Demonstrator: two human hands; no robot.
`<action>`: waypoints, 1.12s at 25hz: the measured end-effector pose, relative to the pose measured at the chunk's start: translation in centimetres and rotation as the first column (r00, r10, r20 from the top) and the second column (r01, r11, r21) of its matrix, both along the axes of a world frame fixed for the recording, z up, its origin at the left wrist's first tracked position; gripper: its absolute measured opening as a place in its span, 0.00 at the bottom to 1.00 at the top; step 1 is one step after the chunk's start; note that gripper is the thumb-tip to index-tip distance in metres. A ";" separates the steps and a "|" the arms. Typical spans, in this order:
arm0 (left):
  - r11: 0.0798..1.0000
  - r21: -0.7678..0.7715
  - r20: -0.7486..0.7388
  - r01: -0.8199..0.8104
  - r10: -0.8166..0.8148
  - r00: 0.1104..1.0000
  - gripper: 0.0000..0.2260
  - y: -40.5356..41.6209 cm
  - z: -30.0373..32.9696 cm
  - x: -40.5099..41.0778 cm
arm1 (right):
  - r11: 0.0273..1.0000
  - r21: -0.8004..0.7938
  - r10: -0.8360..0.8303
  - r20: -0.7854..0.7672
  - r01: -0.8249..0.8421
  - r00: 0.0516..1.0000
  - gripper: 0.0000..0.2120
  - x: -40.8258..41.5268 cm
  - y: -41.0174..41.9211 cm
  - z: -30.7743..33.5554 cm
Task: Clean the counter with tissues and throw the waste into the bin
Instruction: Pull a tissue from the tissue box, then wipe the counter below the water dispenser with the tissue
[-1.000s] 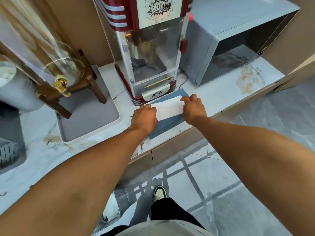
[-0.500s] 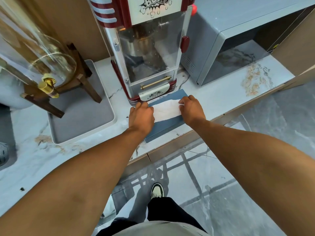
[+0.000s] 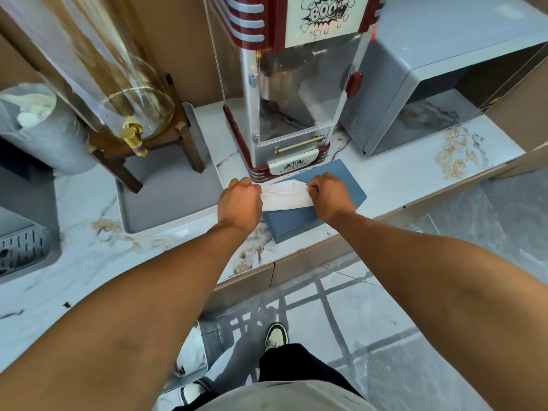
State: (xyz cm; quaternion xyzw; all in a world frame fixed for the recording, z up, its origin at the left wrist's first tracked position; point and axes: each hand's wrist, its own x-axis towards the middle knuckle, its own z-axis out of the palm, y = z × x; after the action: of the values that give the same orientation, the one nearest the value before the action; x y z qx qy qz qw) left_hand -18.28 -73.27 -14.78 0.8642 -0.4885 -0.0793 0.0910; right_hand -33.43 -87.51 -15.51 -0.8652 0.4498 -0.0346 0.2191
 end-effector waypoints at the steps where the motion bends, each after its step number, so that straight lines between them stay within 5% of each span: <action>1: 1.000 -0.011 -0.002 -0.018 0.017 1.000 0.10 1.5 0.1 0.8 | 1.000 0.001 0.021 -0.001 -0.021 1.000 0.14 0.8 1.0 0.2; 17: 0.942 0.033 -0.014 -0.333 0.334 0.943 0.10 32.8 -0.3 16.7 | 0.964 0.060 0.253 0.107 -0.260 0.962 0.11 19.8 29.7 -0.8; 28: 0.873 0.008 -0.114 -0.488 0.485 0.867 0.09 39.6 -3.8 23.1 | 0.936 0.039 0.346 0.093 -0.350 0.934 0.10 27.5 35.3 -4.3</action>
State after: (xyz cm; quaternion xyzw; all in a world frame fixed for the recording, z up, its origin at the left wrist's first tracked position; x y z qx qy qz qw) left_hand 4.85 -33.68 -18.53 0.9525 -0.2500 -0.0971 0.1443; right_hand -5.97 -52.18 -19.84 -0.9225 0.2805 -0.0196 0.2644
